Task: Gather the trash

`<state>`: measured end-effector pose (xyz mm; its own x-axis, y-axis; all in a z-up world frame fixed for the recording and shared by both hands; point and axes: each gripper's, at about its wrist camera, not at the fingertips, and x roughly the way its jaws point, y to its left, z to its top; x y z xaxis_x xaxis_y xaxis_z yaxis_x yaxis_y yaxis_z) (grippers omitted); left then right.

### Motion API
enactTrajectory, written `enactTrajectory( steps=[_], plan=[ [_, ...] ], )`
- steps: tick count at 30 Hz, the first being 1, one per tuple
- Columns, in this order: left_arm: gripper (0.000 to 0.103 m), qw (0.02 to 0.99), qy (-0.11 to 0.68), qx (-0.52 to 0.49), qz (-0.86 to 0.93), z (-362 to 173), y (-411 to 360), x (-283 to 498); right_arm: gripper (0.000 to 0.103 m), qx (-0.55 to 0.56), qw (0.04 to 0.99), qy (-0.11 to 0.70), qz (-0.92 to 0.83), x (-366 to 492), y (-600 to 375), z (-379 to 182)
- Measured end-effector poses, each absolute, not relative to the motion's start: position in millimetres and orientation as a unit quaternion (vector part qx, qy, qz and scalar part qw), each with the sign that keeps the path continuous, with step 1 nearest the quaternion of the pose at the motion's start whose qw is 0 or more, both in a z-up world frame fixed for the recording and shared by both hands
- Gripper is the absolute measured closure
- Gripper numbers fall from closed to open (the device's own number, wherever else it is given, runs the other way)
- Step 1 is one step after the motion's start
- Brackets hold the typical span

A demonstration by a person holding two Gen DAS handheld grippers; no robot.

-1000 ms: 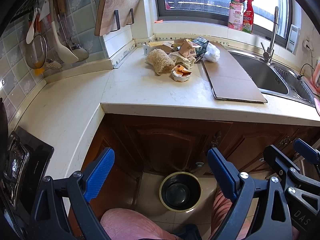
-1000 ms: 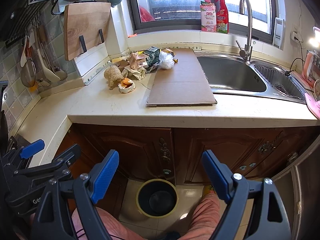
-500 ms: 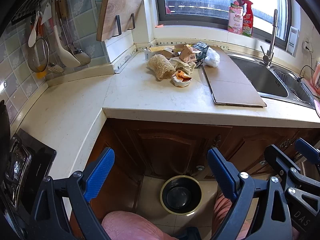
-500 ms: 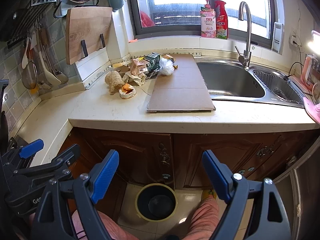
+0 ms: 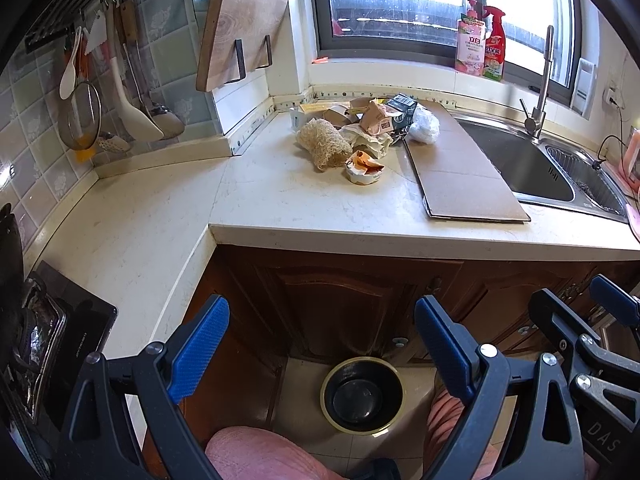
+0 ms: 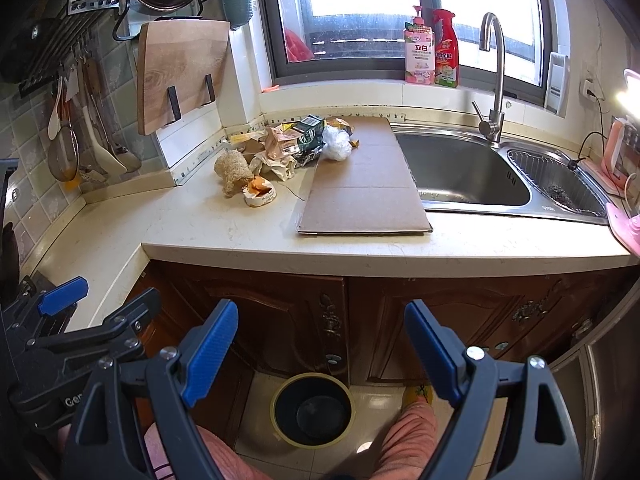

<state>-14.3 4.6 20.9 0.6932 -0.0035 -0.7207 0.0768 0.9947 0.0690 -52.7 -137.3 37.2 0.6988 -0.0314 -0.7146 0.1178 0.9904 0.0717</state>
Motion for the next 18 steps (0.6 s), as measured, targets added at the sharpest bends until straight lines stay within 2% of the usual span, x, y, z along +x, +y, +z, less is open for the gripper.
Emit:
enactTrajectory(
  steps=[18],
  plan=[
    [0.01,0.928,0.369,0.033,-0.038,36,22,-27,0.017,0.038,0.927,0.371,-0.051,-60,-126,56]
  ],
)
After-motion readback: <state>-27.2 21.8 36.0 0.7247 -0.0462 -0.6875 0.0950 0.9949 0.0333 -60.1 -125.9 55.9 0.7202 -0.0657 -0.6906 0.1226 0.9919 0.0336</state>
